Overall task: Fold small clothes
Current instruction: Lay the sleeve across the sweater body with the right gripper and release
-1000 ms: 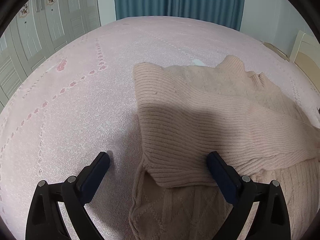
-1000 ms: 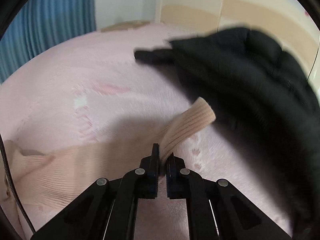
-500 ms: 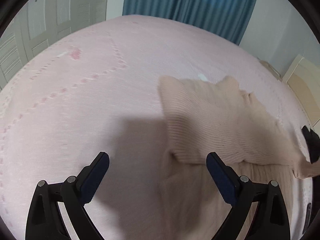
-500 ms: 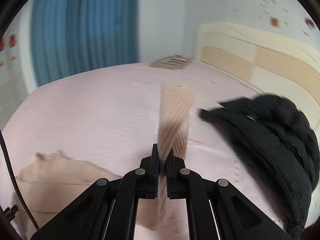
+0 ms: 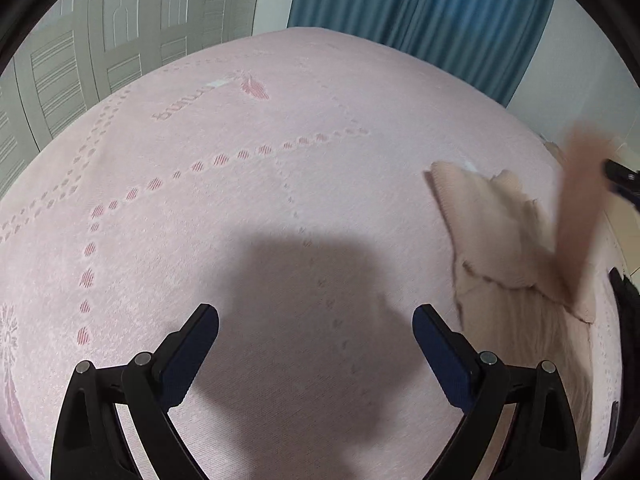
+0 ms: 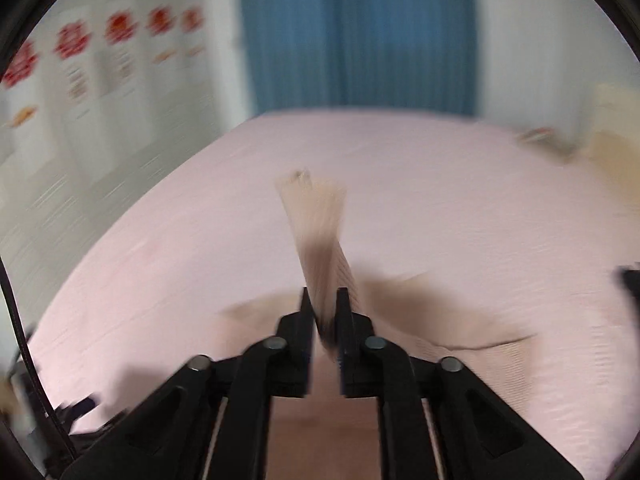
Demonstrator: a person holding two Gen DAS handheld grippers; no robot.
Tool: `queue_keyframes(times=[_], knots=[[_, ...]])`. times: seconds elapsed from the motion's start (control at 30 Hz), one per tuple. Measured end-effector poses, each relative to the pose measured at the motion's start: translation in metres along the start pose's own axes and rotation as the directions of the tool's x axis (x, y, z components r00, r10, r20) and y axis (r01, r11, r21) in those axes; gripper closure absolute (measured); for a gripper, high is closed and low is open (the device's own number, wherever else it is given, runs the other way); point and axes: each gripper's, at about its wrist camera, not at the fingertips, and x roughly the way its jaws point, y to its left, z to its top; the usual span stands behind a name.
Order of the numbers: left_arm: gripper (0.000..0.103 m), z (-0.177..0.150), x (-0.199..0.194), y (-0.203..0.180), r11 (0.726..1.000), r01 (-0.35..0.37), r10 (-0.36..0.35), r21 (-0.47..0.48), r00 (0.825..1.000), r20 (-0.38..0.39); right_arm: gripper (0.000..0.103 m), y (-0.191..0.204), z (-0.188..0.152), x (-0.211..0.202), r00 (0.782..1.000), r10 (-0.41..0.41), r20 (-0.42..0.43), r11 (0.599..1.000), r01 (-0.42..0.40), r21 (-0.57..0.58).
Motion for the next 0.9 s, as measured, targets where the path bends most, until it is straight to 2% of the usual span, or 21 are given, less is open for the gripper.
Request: queue_keyframes(times=[0.07,0.13,0.17,0.23,0.37,0.47,0.57,0.63,0.73,0.8,0.87,0.9], knots=[[0.005,-0.003,0.002,-0.003,1.000,0.012,-0.011,0.013,1.000,-0.009,0.069,0.000,-0.013,0.003,1.000,0.006,0.009,1.000,-0.006,-0.003],[0.005,-0.004,0.004,-0.010,0.999,0.039,-0.039,0.025,0.999,-0.012,0.054,-0.020,-0.026,-0.006,0.999,-0.018,0.037,0.999,0.017,0.029],[0.005,-0.004,0.003,-0.013,0.998,0.058,-0.058,0.030,0.998,-0.013,0.051,-0.031,-0.031,-0.010,0.999,-0.023,0.040,0.998,0.021,0.056],[0.005,-0.002,0.008,-0.028,0.993,0.106,-0.105,0.052,0.994,-0.020,0.050,-0.065,-0.042,-0.016,0.998,-0.054,0.024,0.992,0.051,0.114],[0.005,0.005,0.018,-0.068,0.970,0.219,-0.218,0.103,0.976,-0.028,0.050,-0.137,-0.088,-0.037,0.985,-0.173,-0.026,0.968,0.175,0.179],[0.007,0.015,0.032,-0.091,0.965,0.244,-0.242,0.098,0.970,-0.034,0.050,-0.172,-0.115,-0.042,0.965,-0.249,-0.083,0.947,0.261,0.188],[0.018,0.024,0.043,-0.105,0.968,0.244,-0.242,0.064,0.969,-0.040,0.050,-0.197,-0.137,-0.035,0.950,-0.282,-0.131,0.932,0.304,0.199],[0.031,0.031,0.053,-0.111,0.971,0.229,-0.226,0.066,0.973,-0.050,0.050,-0.206,-0.150,-0.032,0.947,-0.288,-0.145,0.926,0.314,0.212],[0.036,0.036,0.062,-0.117,0.977,0.204,-0.201,0.060,0.978,-0.052,0.050,-0.222,-0.159,-0.022,0.949,-0.276,-0.153,0.925,0.305,0.224],[0.041,0.039,0.071,-0.119,0.974,0.223,-0.220,0.046,0.973,-0.076,0.050,-0.227,-0.158,-0.013,0.951,-0.267,-0.155,0.926,0.298,0.232],[0.052,0.040,0.077,-0.123,0.972,0.231,-0.226,0.042,0.969,-0.095,0.050,-0.231,-0.157,-0.003,0.953,-0.258,-0.158,0.919,0.293,0.265],[0.062,0.041,0.079,-0.126,0.974,0.223,-0.218,0.043,0.971,-0.098,0.050,-0.232,-0.156,0.003,0.955,-0.251,-0.159,0.913,0.288,0.290]])
